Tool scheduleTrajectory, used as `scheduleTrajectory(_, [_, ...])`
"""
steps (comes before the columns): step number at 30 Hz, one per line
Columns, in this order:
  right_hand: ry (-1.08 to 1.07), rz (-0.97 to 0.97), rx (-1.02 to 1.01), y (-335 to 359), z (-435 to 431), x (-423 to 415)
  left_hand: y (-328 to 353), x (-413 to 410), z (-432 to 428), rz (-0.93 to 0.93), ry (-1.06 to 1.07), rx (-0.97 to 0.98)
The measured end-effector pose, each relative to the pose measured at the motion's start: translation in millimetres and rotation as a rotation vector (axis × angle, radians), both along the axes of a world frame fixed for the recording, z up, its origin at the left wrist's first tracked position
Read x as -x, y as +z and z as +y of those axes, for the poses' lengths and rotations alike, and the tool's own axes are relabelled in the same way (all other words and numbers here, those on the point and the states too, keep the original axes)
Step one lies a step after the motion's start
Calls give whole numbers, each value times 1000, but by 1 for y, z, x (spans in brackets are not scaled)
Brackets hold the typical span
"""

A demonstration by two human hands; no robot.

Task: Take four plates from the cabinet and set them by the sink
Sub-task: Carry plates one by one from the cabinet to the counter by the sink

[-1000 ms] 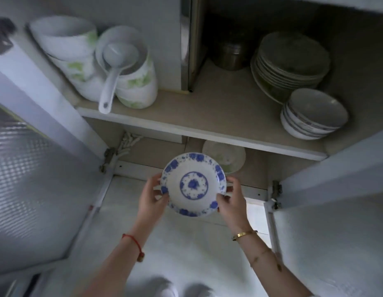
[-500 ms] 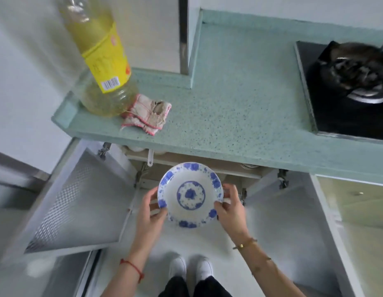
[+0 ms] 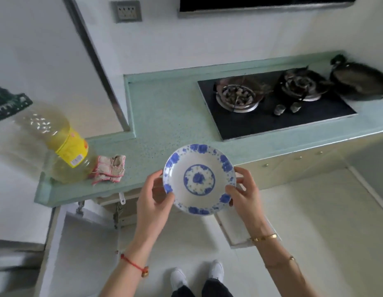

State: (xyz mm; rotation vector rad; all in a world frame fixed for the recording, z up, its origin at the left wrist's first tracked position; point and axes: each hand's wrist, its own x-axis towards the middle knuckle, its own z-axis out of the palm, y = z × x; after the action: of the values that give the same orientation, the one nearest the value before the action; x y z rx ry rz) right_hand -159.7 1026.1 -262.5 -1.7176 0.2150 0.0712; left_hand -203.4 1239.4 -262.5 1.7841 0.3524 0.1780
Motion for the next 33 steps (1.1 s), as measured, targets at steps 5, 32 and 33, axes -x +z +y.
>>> scheduleTrajectory(5, [-247, 2, -19, 38, -71, 33, 41, -23, -68, -18, -253, 8])
scheduleTrajectory(32, [-1062, -55, 84, 100, -574, 173, 86, -32, -640, 29, -962, 103])
scheduleTrajectory(33, [-1078, -50, 85, 99, -589, 169, 85, -37, -657, 33, -973, 103])
